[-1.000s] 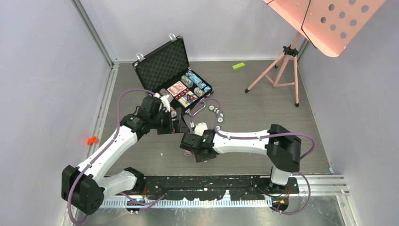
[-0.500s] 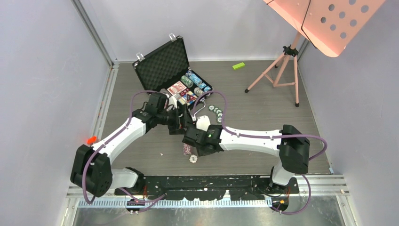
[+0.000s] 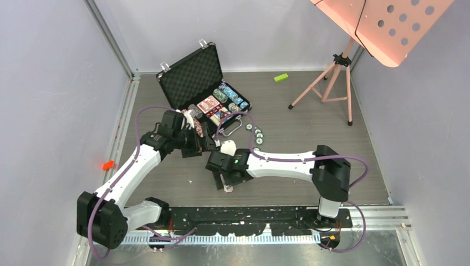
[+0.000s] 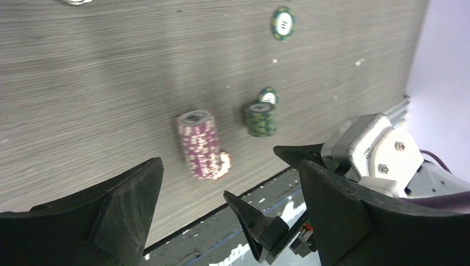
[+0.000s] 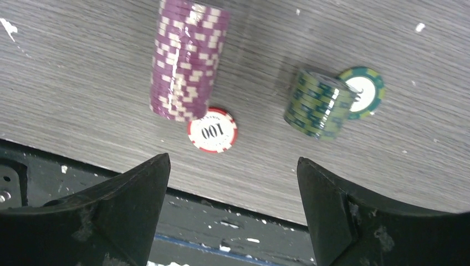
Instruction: Pack up texas hold em set
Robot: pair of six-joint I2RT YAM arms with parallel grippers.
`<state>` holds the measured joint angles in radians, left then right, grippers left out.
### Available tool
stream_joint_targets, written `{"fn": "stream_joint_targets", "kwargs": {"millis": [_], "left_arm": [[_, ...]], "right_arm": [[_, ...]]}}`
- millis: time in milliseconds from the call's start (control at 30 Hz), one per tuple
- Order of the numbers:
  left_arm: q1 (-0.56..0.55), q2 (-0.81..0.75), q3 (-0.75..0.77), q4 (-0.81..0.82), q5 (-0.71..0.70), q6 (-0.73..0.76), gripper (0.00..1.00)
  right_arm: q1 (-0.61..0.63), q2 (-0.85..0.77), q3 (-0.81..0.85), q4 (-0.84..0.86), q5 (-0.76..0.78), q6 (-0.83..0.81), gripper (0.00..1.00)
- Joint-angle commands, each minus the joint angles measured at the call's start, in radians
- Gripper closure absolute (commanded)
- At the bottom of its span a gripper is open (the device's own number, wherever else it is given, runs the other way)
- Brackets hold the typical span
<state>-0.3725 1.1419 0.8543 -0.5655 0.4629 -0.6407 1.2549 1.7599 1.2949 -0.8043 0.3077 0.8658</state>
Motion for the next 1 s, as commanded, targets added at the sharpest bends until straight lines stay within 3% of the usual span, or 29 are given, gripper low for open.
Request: {"fn": "stream_joint_targets", "kwargs": {"millis": [0,200,533,967], "left_arm": [[0.009,-0.071,0.023,-0.032,-0.072,0.038,0.02],[0.012,-0.089,0.009,-0.033,-0.084,0.039,0.01],[0.015,-0.090,0.013,-0.037,-0.075,0.046,0.01],[0.023,-0.102,0.015,-0.049,-0.078,0.053,0.01]], "right_arm": [[0.021,0.089,0.067,0.022,-0.053,-0.034,0.08],[0.024,0.150,0.082,0.029,-0.075,-0.050,0.10],[0.024,0.245,0.129,0.025,-0.118,-0.058,0.21],[0.011,0.259,0.112,0.003,-0.117,-0.024,0.30]]}}
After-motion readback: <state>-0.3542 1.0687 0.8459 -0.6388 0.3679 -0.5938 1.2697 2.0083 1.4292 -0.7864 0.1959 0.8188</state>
